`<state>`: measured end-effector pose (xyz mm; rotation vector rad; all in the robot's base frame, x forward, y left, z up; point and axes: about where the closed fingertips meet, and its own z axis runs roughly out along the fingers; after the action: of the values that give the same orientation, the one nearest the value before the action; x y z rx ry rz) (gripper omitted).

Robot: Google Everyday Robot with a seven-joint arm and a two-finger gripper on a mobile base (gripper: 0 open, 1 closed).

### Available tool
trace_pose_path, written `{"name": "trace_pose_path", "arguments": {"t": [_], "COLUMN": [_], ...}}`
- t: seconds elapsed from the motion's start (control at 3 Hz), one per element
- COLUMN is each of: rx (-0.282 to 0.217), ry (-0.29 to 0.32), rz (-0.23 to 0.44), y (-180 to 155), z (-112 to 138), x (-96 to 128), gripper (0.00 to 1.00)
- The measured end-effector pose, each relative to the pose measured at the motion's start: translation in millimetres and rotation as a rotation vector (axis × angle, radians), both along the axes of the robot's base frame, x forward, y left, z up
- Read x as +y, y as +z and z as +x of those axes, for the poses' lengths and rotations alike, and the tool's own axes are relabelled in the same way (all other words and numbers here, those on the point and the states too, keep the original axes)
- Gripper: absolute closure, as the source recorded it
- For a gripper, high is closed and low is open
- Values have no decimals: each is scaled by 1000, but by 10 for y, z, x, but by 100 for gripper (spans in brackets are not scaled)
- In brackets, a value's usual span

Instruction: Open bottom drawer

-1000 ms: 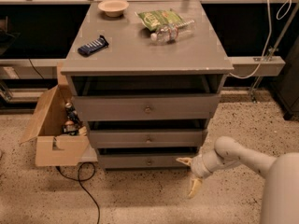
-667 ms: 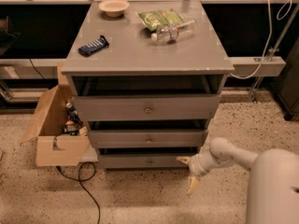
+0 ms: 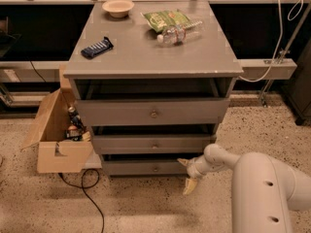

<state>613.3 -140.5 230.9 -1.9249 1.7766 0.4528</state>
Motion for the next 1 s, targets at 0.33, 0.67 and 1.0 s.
{"name": "trace_pose_path", "arguments": {"t": [0.33,0.67,1.0], "rx": [-6,-60,-121], "ry": [-1,-10,-45], "rz": [-8,-82,-131], "y": [-16,-170,-315], "z": [13,141,352], "x": [-1,-15,-74], "gripper": [0,0,0]}}
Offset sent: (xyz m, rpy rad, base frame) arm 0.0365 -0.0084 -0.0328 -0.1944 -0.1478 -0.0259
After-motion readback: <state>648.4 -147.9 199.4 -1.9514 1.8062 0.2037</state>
